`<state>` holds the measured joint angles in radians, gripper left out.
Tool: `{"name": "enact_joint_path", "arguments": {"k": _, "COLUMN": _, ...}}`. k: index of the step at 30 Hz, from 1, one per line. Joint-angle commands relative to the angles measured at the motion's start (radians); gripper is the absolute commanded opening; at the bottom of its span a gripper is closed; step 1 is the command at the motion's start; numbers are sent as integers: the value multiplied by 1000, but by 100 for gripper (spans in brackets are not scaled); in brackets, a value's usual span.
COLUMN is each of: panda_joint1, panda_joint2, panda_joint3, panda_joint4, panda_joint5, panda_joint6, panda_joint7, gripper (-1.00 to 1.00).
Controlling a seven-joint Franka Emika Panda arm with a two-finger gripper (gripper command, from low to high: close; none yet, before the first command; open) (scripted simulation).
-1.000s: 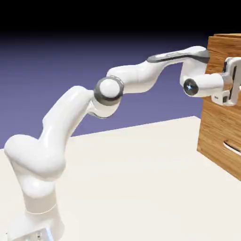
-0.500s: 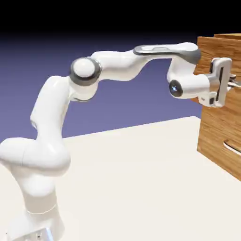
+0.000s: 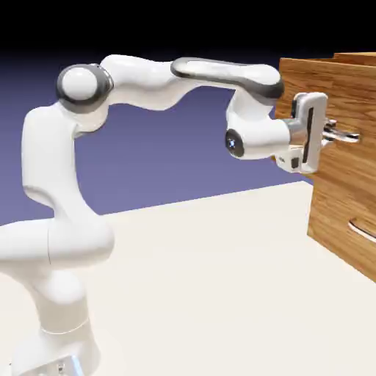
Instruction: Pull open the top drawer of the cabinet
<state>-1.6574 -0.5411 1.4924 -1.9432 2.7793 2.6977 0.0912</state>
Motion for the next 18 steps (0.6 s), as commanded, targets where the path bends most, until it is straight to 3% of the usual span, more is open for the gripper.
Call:
{"name": "enact_joint_path", "arguments": {"k": 1, "panda_joint1": 37, "panda_joint2": 0, "panda_joint3": -32, "panda_joint4": -23, "panda_joint5": -1, "panda_joint6": -4, "panda_joint7": -2, "gripper": -100}}
{"name": "enact_joint_path", "arguments": {"k": 6, "panda_joint1": 218, "panda_joint2": -24, "panda_joint3": -199, "panda_joint4": -141, "panda_joint5": -13, "panda_joint6": -28, "panda_joint7": 10, "gripper": -100}}
{"name": "enact_joint_path", "arguments": {"k": 15, "panda_joint1": 469, "panda_joint2": 216, "panda_joint3": -381, "panda_joint4": -134, "panda_joint5": 114, "panda_joint6": 45, "panda_joint7": -356, "gripper": -100}}
{"name": "enact_joint_path", "arguments": {"k": 18, "panda_joint1": 577, "panda_joint2": 209, "panda_joint3": -484, "panda_joint4": -171, "panda_joint5": 118, "panda_joint6": 44, "panda_joint7": -370, "gripper": -100}}
